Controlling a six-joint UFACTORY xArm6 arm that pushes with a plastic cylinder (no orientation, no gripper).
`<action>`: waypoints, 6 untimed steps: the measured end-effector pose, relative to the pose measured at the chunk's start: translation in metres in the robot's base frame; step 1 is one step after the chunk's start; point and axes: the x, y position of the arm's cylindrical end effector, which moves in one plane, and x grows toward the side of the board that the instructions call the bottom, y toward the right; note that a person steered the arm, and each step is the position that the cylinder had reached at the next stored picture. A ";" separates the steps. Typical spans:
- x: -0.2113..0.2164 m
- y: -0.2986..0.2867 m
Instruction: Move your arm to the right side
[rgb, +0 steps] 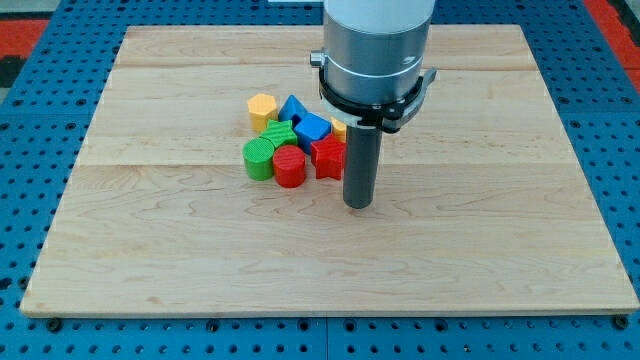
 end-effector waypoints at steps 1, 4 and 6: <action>0.000 0.000; -0.001 0.000; -0.001 0.000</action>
